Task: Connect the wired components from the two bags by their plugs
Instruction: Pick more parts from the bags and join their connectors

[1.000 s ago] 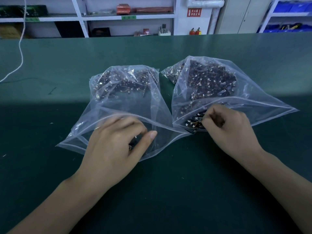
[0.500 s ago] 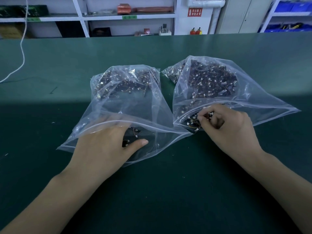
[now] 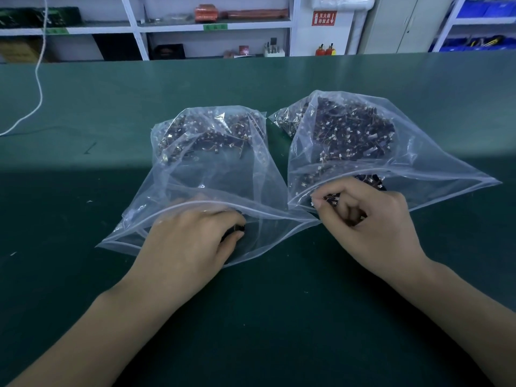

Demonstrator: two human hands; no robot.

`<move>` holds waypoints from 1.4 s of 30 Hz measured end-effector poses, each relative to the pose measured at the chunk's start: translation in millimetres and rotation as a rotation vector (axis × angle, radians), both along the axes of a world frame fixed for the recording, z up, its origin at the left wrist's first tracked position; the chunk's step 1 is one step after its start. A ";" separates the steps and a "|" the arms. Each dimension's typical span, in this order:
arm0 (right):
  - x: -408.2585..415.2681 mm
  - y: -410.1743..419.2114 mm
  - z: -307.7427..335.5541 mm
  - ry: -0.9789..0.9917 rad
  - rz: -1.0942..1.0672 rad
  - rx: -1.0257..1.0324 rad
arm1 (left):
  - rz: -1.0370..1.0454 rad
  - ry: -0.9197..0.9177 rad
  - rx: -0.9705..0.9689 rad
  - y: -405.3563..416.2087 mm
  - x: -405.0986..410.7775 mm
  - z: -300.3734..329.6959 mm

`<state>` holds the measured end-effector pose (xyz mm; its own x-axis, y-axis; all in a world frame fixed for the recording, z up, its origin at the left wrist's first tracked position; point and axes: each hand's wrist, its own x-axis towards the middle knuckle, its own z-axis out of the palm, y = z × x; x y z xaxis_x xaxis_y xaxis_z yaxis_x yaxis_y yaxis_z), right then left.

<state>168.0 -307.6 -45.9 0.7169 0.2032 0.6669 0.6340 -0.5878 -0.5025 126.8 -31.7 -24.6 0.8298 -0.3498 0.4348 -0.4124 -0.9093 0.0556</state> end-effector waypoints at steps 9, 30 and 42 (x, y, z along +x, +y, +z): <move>-2.5 3.1 0.2 -0.012 0.183 -0.027 | -0.192 -0.080 -0.189 -3.6 0.9 -2.8; -7.6 8.3 -0.5 -0.090 0.352 -0.044 | -0.445 0.046 -0.584 -20.0 -11.8 -3.3; -10.3 10.1 0.0 -0.087 0.316 0.011 | -0.391 -0.025 -0.606 -20.6 -8.8 -8.5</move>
<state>157.8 -297.5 -46.0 0.5599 0.3987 0.7263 0.8250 -0.3499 -0.4439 118.0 -52.3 -33.2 0.6807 -0.3107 0.6634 -0.7089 -0.5074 0.4898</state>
